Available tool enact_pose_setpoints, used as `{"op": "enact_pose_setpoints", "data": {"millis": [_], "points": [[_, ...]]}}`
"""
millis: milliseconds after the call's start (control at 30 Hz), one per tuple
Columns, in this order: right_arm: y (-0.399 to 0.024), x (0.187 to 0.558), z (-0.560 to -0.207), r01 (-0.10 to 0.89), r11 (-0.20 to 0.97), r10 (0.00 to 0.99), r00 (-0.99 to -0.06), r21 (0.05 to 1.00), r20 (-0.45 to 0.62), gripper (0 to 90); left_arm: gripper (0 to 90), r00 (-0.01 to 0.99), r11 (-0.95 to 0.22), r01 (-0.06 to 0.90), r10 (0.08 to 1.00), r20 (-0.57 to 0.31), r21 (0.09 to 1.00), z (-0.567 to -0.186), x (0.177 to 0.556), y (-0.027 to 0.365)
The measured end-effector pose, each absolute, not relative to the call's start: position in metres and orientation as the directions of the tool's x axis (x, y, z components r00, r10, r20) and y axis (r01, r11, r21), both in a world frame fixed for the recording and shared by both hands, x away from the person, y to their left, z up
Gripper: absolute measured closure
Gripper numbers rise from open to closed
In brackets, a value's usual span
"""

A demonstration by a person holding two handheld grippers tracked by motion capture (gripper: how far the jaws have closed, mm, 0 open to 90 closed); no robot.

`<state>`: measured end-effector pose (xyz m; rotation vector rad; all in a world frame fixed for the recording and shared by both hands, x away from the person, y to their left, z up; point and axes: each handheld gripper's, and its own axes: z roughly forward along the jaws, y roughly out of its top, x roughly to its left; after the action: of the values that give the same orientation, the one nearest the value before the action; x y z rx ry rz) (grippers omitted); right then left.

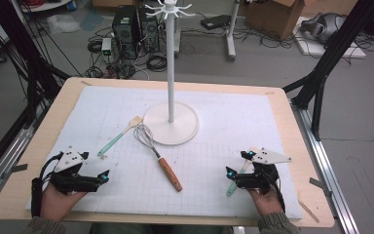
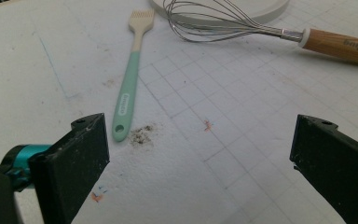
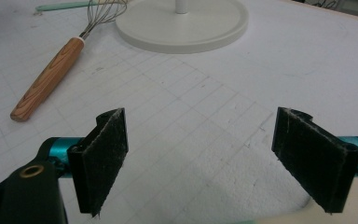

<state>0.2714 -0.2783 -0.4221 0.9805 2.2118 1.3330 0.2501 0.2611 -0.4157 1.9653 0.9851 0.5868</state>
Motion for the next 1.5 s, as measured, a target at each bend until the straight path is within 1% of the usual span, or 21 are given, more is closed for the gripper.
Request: {"op": "enact_pose_setpoints", "data": {"millis": [567, 767, 967, 1100, 1267, 1333, 1500], "points": [[-0.275, 0.271, -0.42, 0.358, 0.313, 0.714, -0.699, 0.88, 0.03, 18.9, 5.0, 0.57, -0.31, 0.427, 0.822, 0.013, 0.849, -0.415, 0.246, 0.267], [-0.272, 0.273, -0.42, 0.357, 0.319, 0.705, -0.708, 0.878, 0.032, 19.0, 5.0, 0.561, -0.314, 0.428, 0.827, 0.023, 0.847, -0.416, 0.245, 0.269], [-0.27, 0.272, -0.419, 0.353, 0.313, 0.704, -0.71, 0.882, 0.034, 22.0, 5.0, 0.564, -0.316, 0.427, 0.826, 0.024, 0.847, -0.417, 0.245, 0.269], [-0.267, 0.271, -0.418, 0.353, 0.313, 0.696, -0.717, 0.882, 0.04, 26.0, 5.0, 0.566, -0.317, 0.425, 0.824, 0.025, 0.848, -0.416, 0.245, 0.268], [-0.262, 0.272, -0.418, 0.362, 0.337, 0.682, -0.73, 0.869, 0.04, 34.4, 5.0, 0.565, -0.32, 0.425, 0.824, 0.028, 0.847, -0.416, 0.245, 0.269], [-0.262, 0.272, -0.417, 0.36, 0.34, 0.672, -0.739, 0.869, 0.043, 39.3, 5.0, 0.565, -0.32, 0.425, 0.825, 0.028, 0.847, -0.416, 0.245, 0.268], [-0.263, 0.271, -0.415, 0.369, 0.332, 0.671, -0.739, 0.868, 0.058, 46.1, 5.0, 0.564, -0.321, 0.425, 0.825, 0.03, 0.846, -0.416, 0.245, 0.269]]}}
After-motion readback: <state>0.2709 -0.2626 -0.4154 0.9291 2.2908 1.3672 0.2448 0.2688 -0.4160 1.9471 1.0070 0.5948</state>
